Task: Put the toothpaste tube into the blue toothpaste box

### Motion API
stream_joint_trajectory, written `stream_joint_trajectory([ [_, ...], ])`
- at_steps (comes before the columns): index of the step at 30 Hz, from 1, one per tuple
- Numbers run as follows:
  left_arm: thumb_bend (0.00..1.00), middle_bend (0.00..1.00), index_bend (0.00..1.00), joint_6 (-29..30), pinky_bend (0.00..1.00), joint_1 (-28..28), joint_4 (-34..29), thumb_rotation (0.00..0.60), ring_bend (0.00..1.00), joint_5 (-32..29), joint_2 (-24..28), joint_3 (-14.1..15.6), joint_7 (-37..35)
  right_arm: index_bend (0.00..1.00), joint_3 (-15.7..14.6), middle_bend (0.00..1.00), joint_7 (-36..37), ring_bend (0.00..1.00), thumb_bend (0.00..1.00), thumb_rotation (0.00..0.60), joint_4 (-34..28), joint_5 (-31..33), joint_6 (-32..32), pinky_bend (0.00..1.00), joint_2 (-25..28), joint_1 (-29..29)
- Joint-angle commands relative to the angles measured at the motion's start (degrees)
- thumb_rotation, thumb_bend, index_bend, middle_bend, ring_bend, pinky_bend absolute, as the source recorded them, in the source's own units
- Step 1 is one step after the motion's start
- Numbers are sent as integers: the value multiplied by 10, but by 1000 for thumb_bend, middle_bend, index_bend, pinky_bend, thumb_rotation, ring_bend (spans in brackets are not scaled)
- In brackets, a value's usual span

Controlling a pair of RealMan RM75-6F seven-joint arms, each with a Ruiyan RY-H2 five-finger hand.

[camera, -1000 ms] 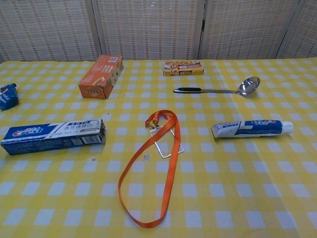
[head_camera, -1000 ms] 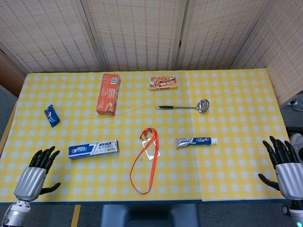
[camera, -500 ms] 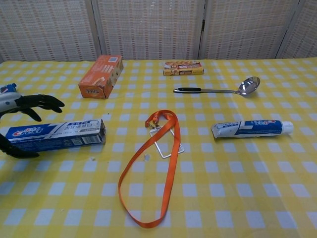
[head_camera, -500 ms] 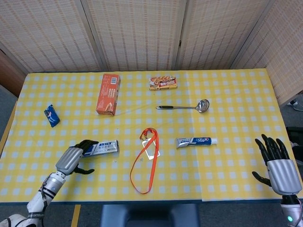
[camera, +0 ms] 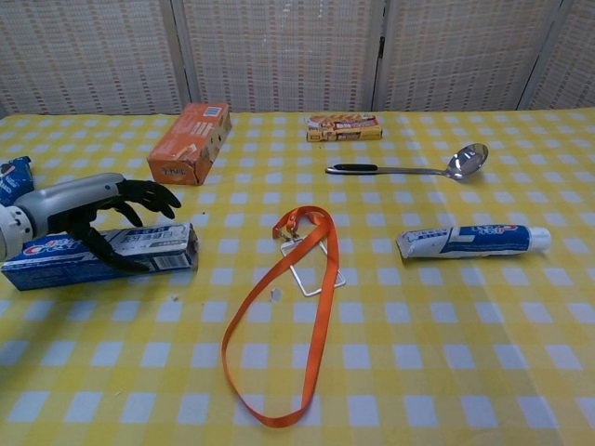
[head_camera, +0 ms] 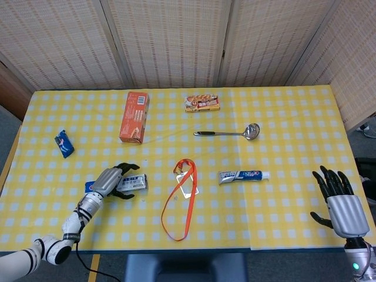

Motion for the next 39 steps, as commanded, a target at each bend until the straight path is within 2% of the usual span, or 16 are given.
stream_joint_trajectory([
  [1,180,444,384,1,392,-8,44,600,328,-9,-25,-2,-14,0,2,0,3,0,106,600,2,5,-3,0,2,1],
  [4,180,668,570,7,545,-8,65,600,524,-9,-37,1,-17,0,2,0,1,0,106,600,2,8,-4,0,2,1],
  [6,178,701,594,8,574,-9,74,600,555,-8,-42,4,-19,0,3,0,0,0,106,600,2,9,-1,0,1,0],
  [13,174,702,592,20,575,-8,78,600,552,-9,-44,7,-18,0,4,0,-5,0,106,600,2,10,5,0,-2,-2],
  [21,174,702,565,44,548,4,29,600,522,-13,-21,13,15,0,1,0,-5,0,106,600,0,5,4,0,-1,0],
  [27,174,702,565,78,550,15,-23,600,524,-16,0,11,66,0,-4,0,-2,0,106,600,4,-7,-1,0,-3,5],
  [33,174,702,559,106,549,27,-121,600,520,-18,40,11,128,0,2,0,11,0,105,600,12,-14,-71,0,-1,55],
  [39,174,698,547,121,540,32,-191,600,510,-15,59,18,177,21,27,15,5,27,106,600,9,-21,-150,4,-4,129],
])
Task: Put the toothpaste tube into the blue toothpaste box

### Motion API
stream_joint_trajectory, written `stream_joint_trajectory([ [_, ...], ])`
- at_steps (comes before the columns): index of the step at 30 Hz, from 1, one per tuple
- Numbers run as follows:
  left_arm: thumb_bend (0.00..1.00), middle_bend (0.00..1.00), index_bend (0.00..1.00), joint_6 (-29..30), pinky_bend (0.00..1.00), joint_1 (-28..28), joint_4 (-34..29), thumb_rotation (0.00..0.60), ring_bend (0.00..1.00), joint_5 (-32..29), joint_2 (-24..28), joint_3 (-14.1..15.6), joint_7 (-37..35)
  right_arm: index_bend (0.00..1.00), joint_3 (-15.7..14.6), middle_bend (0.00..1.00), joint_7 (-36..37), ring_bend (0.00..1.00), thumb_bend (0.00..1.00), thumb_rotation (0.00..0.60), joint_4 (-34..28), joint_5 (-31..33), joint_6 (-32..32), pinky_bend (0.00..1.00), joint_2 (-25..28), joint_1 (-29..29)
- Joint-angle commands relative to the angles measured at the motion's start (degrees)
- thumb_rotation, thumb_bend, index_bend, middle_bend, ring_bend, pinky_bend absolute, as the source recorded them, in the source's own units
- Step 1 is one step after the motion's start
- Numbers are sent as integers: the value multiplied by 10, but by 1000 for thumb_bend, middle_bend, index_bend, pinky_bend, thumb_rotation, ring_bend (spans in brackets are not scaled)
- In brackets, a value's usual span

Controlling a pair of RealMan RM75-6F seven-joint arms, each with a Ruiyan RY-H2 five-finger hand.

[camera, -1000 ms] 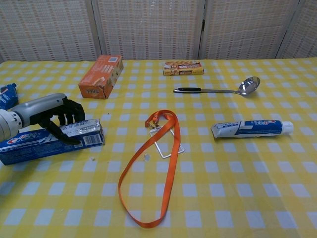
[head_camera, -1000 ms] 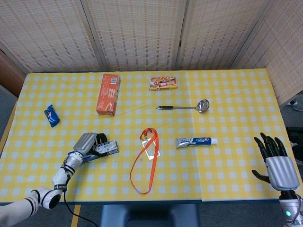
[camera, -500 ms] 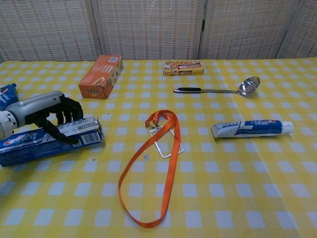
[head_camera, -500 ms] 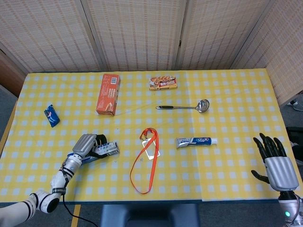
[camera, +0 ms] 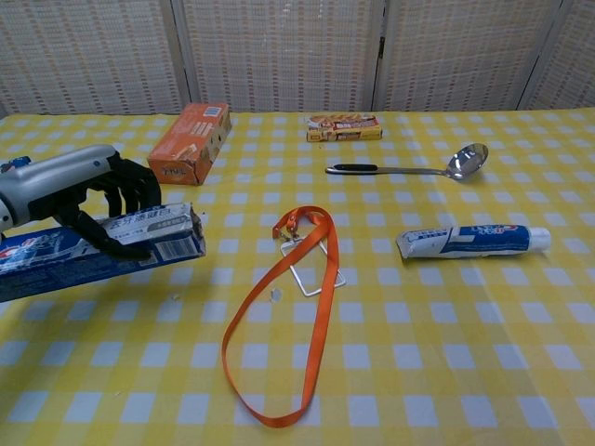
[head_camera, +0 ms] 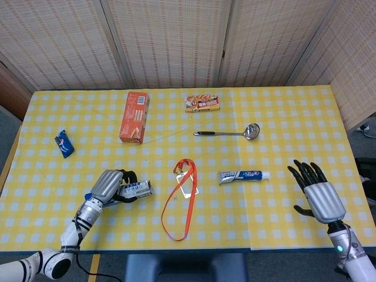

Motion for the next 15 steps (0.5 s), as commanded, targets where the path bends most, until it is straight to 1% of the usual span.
stream_joint_trajectory([
  [1,174,695,545,13,538,5,-37,600,508,3,15,4,32,47,21,41,-5,55,106,600,0,-2,-56,17,-9,54],
  [2,174,692,542,15,536,5,-42,600,506,3,16,4,37,70,24,64,-4,77,105,600,0,1,-68,30,-13,64],
  [4,174,689,538,20,533,6,-50,600,504,2,17,4,46,156,32,145,-4,138,106,600,4,7,-86,84,-22,82],
  [6,174,688,536,25,532,7,-56,600,502,1,19,3,52,221,39,197,-11,178,112,600,13,17,-106,124,-36,101],
  [9,174,684,531,27,524,9,-60,600,497,-1,21,2,53,326,48,276,-25,234,153,600,28,34,-136,195,-60,126],
  [13,174,683,529,30,521,10,-63,600,495,-1,27,1,51,410,54,339,-52,281,211,600,48,59,-173,245,-93,157],
  [15,174,683,529,32,521,11,-65,600,495,0,30,1,49,423,56,348,-67,292,225,600,57,70,-186,256,-108,168],
])
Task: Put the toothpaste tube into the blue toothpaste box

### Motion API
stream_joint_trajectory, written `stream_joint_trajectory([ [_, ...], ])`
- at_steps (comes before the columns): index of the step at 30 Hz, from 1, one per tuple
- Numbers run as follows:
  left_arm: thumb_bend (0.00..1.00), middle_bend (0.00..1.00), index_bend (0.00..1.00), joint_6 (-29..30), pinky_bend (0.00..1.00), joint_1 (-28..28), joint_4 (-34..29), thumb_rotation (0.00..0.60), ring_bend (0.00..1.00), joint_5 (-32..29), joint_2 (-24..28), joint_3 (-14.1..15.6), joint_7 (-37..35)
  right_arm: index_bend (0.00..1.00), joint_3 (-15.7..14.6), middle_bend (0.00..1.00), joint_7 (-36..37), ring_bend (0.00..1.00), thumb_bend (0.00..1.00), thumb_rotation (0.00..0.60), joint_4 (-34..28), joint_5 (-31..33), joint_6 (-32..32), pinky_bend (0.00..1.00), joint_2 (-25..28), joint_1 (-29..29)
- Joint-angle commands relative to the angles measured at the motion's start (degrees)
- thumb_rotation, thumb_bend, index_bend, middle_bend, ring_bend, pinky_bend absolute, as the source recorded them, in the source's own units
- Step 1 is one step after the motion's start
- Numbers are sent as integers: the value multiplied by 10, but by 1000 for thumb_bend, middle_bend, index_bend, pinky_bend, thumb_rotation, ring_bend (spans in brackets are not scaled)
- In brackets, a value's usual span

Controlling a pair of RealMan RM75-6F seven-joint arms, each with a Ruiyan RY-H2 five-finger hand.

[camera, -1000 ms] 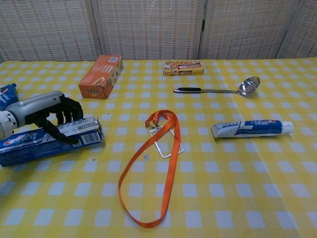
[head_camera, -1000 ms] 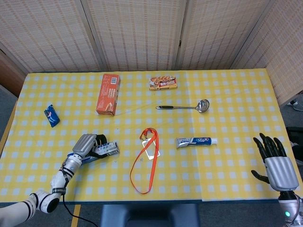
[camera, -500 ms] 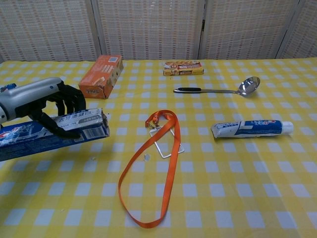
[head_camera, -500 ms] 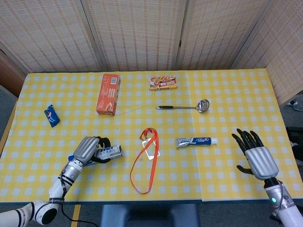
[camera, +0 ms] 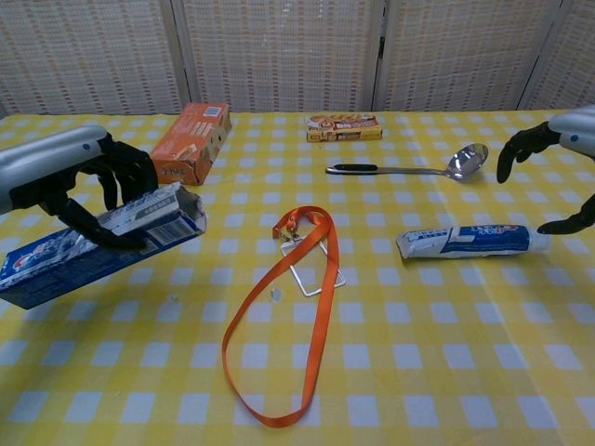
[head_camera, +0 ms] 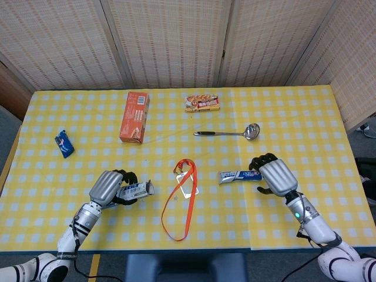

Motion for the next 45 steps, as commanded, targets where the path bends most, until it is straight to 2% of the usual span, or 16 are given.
stream_joint_trajectory([
  [1,174,683,529,2,521,2,-1,600,495,1,3,0,-3,429,7,351,-29,295,238,600,20,25,-25,260,-30,21],
  [11,175,683,529,9,521,7,-3,600,495,11,23,4,-29,446,27,356,-131,304,253,600,56,114,-71,270,-103,74],
  [17,175,683,530,12,521,9,-6,600,494,16,31,5,-36,446,20,356,-206,303,254,600,54,169,-81,271,-121,90],
  [33,176,682,527,18,520,14,-14,600,493,18,40,10,-27,450,9,362,-347,312,254,600,64,309,-86,274,-164,147],
  [37,177,680,525,17,517,14,-16,600,491,17,44,9,-28,479,5,385,-374,336,260,600,66,335,-80,283,-174,162],
  [45,177,680,525,21,517,17,-15,600,491,14,47,8,-29,592,-14,483,-432,439,276,600,54,385,-56,389,-177,181],
])
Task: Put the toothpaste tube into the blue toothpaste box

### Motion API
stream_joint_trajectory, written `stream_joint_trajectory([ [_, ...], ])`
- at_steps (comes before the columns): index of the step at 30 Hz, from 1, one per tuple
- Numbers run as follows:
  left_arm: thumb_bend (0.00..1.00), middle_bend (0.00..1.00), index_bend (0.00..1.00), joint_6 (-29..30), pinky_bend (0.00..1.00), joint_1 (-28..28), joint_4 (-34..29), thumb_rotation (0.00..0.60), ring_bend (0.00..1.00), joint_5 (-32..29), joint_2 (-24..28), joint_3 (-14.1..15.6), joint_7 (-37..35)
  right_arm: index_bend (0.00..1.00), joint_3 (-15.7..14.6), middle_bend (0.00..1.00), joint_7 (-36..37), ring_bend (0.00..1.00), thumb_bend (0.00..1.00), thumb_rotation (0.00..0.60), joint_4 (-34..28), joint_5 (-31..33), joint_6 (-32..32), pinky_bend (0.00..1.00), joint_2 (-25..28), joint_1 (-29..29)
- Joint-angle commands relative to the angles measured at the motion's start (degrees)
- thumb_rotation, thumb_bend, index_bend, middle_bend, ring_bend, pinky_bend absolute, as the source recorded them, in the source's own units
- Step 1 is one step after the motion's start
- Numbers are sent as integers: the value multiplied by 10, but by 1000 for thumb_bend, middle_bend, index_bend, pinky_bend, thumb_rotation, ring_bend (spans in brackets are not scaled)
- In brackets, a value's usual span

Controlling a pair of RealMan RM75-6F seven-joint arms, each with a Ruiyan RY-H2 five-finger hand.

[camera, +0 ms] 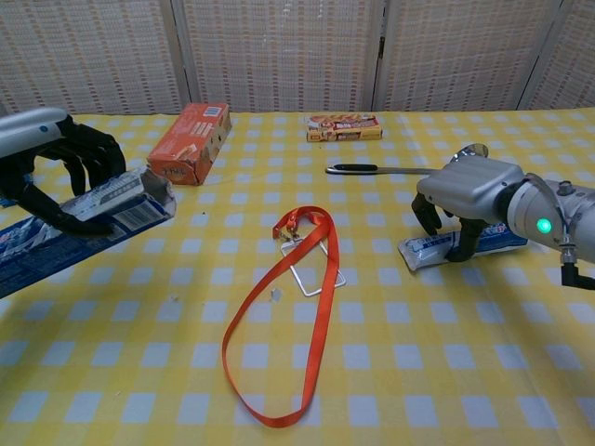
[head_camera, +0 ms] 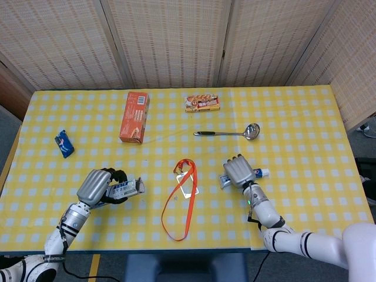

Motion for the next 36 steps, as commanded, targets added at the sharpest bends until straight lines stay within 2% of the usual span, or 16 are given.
stream_joint_trajectory([
  [1,177,680,525,1,516,1,0,600,491,-1,0,0,1,605,-10,497,-27,454,282,600,-9,25,15,404,0,10],
  [8,178,680,525,4,516,2,-2,600,491,-4,0,-2,8,705,-21,629,-53,574,371,600,-23,38,45,559,3,18],
  [12,178,680,525,5,516,3,-4,600,491,-5,0,-3,9,713,-24,654,-48,617,407,600,-47,25,68,605,20,15],
  [18,178,680,525,8,516,5,-6,600,493,-9,0,-5,12,728,-16,693,48,692,500,600,-81,-61,110,710,59,-11],
  [22,179,680,525,8,517,5,-10,600,494,-18,2,-10,12,735,-3,697,176,721,508,600,-88,-136,131,749,83,-35],
  [25,178,680,525,6,516,5,-17,600,494,-23,6,-12,15,735,13,697,345,777,508,600,-89,-204,154,815,99,-61],
  [29,179,680,527,-1,517,2,-31,600,495,-30,9,-14,21,735,35,697,541,826,507,600,-114,-251,161,864,128,-82],
  [31,178,680,527,-3,517,1,-38,600,496,-35,10,-16,27,735,41,697,617,851,508,600,-129,-271,160,889,148,-88],
  [36,178,680,529,-3,517,0,-50,600,496,-45,11,-20,42,735,55,697,722,868,507,600,-161,-302,172,913,178,-100],
])
